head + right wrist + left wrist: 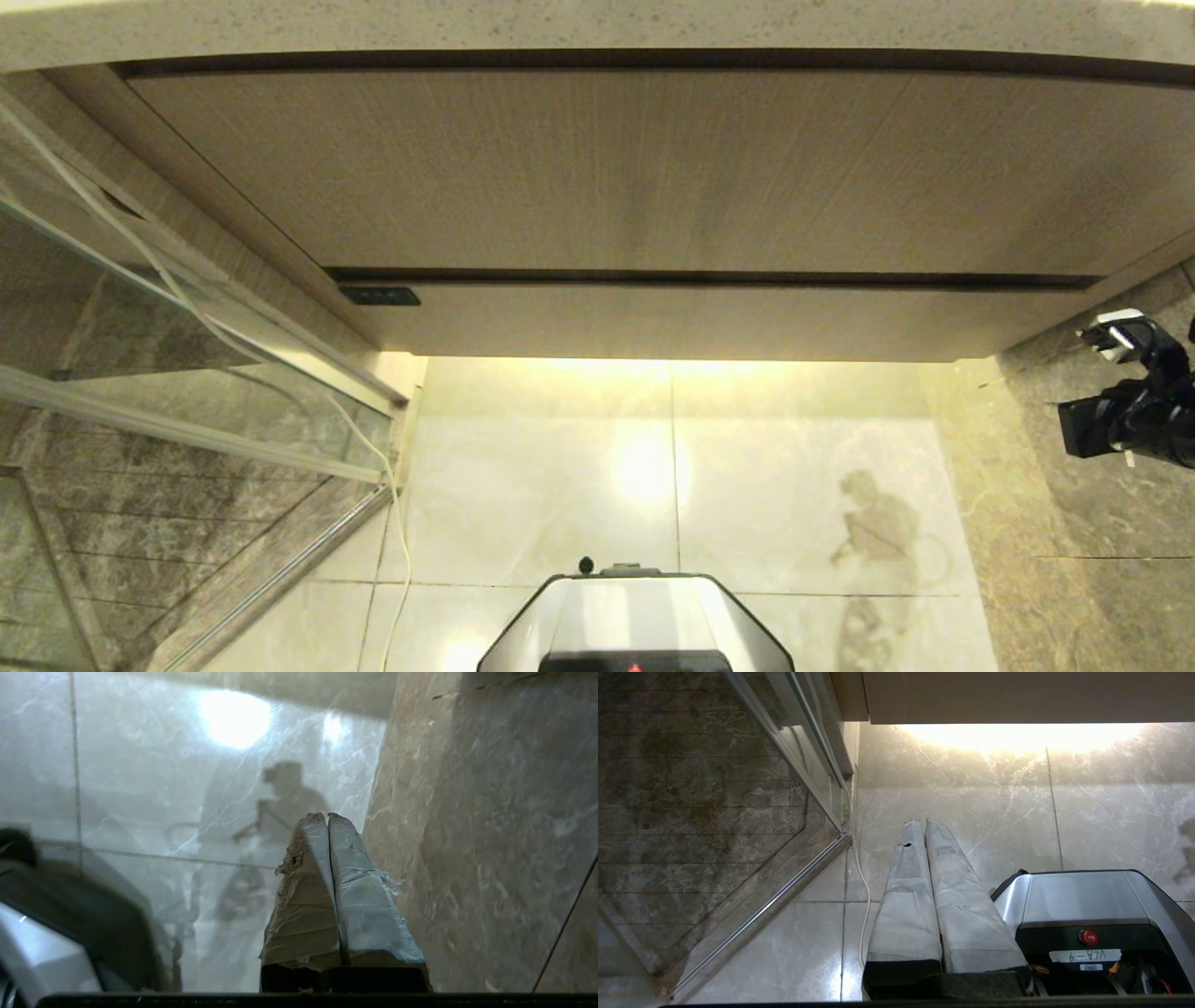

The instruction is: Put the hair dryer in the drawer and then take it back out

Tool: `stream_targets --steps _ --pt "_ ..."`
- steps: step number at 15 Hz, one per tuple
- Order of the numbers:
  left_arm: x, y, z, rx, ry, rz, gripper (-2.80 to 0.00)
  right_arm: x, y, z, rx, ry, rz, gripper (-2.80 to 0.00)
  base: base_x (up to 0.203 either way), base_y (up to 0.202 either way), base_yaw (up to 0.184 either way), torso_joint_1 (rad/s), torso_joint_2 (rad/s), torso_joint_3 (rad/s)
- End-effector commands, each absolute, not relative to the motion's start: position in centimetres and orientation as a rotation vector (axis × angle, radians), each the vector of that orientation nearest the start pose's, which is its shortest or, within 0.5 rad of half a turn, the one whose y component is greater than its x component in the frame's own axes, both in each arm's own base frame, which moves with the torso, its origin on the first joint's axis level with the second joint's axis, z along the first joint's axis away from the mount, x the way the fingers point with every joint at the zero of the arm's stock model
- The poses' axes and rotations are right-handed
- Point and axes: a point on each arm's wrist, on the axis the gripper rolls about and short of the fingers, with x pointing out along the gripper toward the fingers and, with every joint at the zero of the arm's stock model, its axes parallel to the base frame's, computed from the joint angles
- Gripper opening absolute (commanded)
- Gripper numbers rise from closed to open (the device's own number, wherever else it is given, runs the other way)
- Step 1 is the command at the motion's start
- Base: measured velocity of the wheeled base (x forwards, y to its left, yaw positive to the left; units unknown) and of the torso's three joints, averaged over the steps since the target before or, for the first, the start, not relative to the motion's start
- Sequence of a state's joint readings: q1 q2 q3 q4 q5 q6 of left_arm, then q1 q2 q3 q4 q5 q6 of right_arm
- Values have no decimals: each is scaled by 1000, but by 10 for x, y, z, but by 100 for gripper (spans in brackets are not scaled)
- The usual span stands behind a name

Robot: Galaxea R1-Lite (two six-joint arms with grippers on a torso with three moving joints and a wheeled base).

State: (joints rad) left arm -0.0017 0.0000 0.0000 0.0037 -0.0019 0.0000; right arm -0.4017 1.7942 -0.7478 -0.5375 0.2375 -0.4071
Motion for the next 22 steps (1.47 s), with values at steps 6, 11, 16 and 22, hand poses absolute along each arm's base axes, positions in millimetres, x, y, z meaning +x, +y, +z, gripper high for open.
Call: stream_targets --steps 6,11,16,22 --pt "-23 0 75 0 5 -3 -280 141 -50 197 -330 251 -96 -280 0 0 0 0 0 0" --pt "-23 0 75 0 5 -3 -280 43 -6 159 -264 58 -15 -280 0 0 0 0 0 0" --pt "-23 0 75 0 5 -3 -280 -18 3 106 -161 -132 160 -280 0 0 0 0 0 0" --pt "-23 0 75 0 5 -3 -280 -24 -3 77 -121 -110 168 -280 0 0 0 0 0 0"
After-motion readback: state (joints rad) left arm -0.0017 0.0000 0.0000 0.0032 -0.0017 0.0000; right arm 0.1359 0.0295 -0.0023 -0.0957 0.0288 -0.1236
